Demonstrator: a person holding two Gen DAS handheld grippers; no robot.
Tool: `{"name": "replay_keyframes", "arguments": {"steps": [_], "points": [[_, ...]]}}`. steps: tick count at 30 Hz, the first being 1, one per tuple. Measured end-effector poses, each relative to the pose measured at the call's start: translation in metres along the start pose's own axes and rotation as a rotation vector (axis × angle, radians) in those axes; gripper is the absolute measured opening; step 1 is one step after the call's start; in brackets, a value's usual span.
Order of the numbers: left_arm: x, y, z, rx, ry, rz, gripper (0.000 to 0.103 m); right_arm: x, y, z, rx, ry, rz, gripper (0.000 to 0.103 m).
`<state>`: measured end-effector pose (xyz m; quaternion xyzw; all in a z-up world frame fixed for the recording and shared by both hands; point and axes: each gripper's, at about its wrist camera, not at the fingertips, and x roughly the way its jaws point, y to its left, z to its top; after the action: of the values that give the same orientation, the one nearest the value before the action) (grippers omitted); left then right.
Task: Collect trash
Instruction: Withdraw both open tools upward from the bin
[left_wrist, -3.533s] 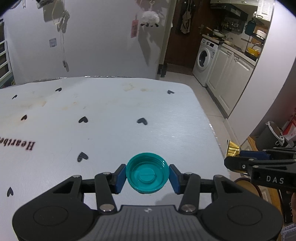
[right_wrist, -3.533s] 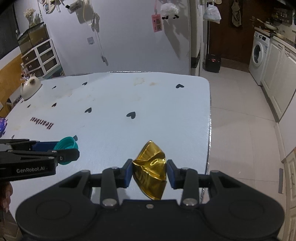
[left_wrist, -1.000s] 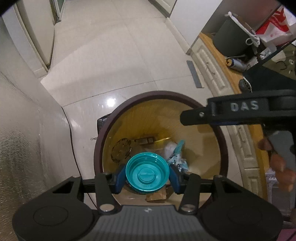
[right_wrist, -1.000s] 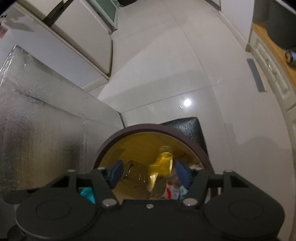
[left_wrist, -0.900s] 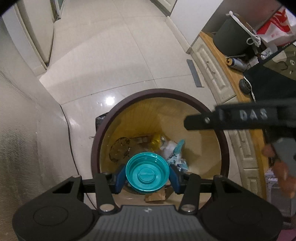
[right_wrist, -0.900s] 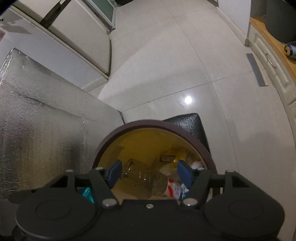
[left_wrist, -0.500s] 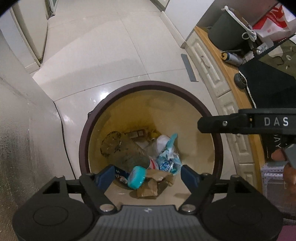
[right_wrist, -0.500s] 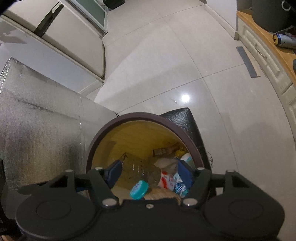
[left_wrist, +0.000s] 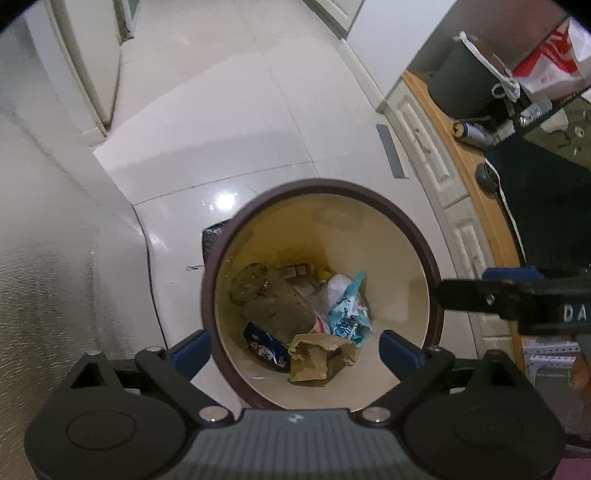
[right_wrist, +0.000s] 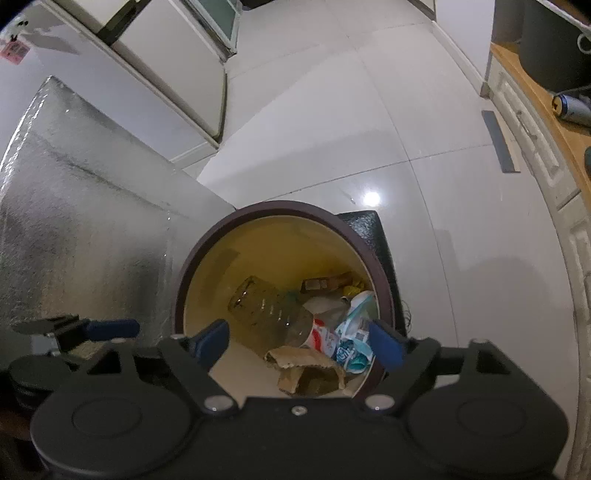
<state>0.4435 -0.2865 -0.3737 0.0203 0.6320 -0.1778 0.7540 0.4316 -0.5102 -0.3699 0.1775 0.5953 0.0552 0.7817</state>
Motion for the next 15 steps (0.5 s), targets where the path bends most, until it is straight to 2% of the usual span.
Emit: {"name": "replay_keyframes", "arguments": {"steps": [2, 7, 15], "points": [[-0.012, 0.002, -0.001, -0.014, -0.016, 0.006, 0.102, -0.008, 0.006, -0.002, -0.016, -0.007, -0.005, 0.096], [-0.044, 0.007, -0.004, -0.039, -0.052, 0.021, 0.103, -0.029, 0.021, -0.003, -0.04, -0.038, -0.015, 0.103], [-0.103, 0.013, -0.016, -0.057, -0.118, 0.04, 0.103, -0.08, 0.056, -0.01, -0.082, -0.106, -0.049, 0.103]]}}
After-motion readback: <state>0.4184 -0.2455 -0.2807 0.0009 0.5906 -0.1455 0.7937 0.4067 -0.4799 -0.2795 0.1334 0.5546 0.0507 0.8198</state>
